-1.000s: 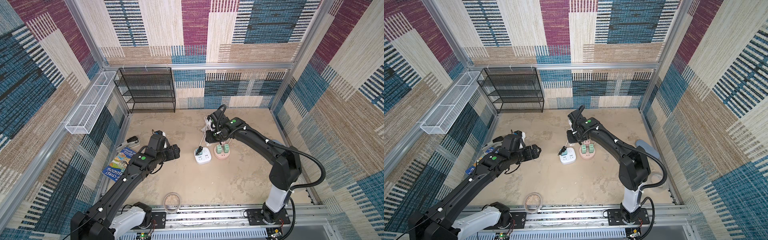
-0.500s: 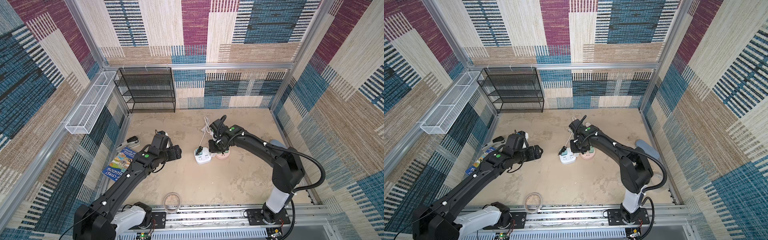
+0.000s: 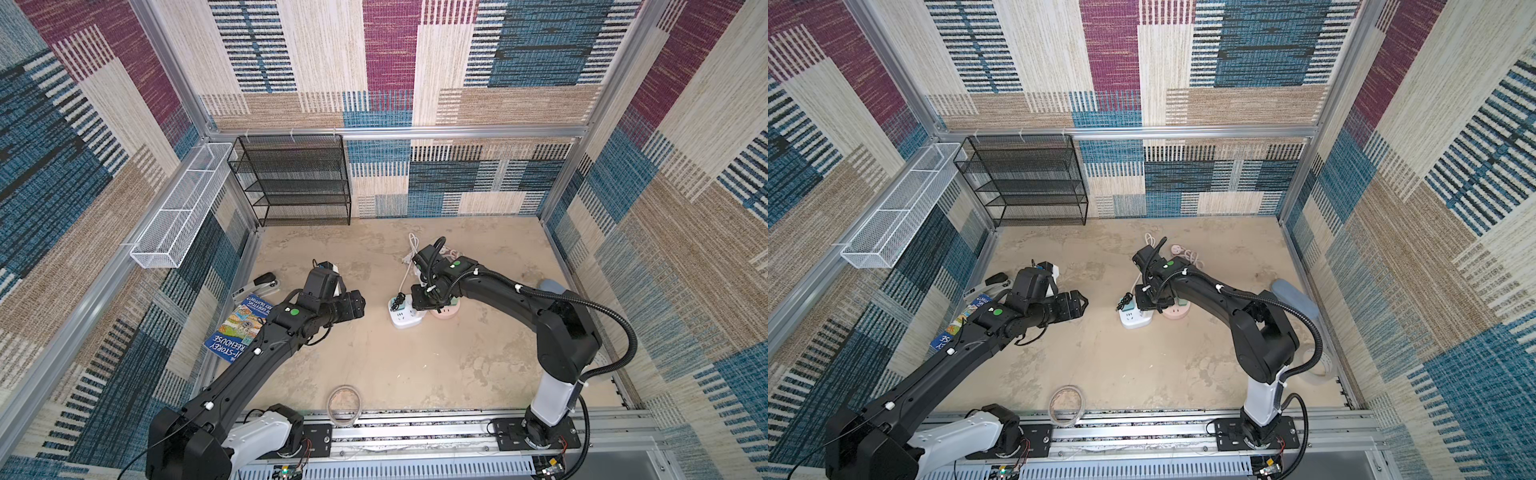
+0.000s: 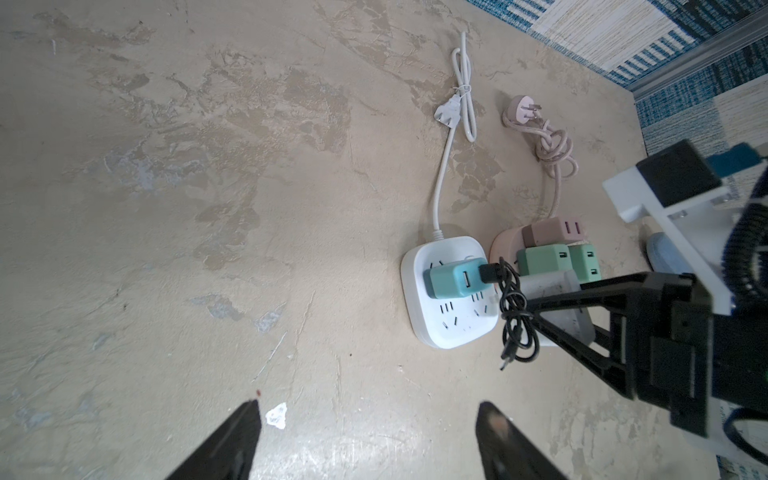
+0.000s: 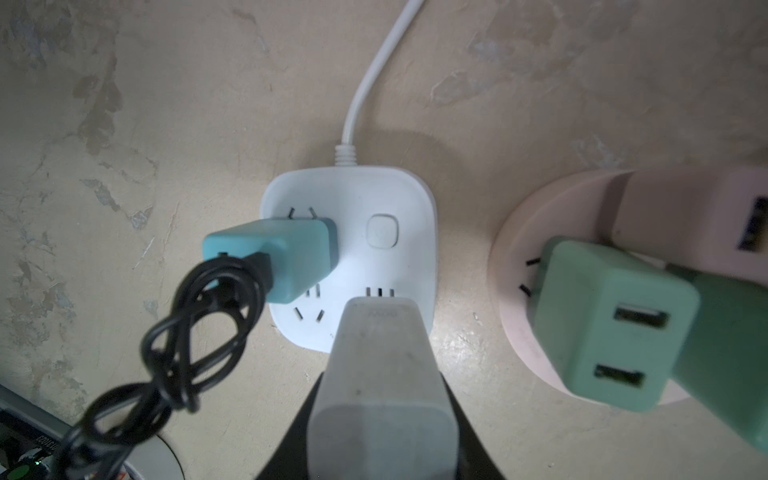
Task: Insert the plug
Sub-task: 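Lower the white charger plug onto a white strip socket with the right gripper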
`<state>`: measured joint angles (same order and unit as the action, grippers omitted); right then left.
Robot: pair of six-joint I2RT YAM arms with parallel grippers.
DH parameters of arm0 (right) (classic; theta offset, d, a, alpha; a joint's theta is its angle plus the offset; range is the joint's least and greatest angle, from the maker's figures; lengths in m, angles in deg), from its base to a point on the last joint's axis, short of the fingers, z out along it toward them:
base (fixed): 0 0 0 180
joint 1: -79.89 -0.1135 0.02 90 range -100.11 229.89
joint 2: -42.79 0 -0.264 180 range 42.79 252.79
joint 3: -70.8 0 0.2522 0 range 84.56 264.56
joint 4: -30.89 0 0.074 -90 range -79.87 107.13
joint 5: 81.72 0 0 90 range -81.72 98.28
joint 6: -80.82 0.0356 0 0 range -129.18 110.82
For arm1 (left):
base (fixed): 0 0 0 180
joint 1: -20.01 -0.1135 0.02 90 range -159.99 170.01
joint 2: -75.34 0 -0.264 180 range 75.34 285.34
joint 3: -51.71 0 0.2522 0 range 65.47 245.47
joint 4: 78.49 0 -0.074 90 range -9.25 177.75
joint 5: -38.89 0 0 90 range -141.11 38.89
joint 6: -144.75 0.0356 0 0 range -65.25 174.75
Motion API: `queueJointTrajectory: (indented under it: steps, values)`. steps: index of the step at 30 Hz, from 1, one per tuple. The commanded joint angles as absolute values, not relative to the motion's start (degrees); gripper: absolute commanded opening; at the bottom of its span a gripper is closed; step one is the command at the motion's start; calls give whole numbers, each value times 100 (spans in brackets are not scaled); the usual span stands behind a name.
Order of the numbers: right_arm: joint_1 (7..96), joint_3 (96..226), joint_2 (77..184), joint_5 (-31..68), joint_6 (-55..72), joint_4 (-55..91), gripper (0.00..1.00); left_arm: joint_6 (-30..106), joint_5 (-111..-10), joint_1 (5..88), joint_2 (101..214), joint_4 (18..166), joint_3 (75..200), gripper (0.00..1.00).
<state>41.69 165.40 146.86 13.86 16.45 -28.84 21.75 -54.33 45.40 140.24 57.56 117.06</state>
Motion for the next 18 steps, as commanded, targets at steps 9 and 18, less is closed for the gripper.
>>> queueJointTrajectory:
  steps: [9,18]
  values:
    - [4095,16652,14847,1283,1673,-2730,0,2194,-5500,4559,14011,5936,11618,86]
    - [4053,16672,14956,1162,1668,-2741,0,2188,-5471,4556,14000,5957,11572,86]
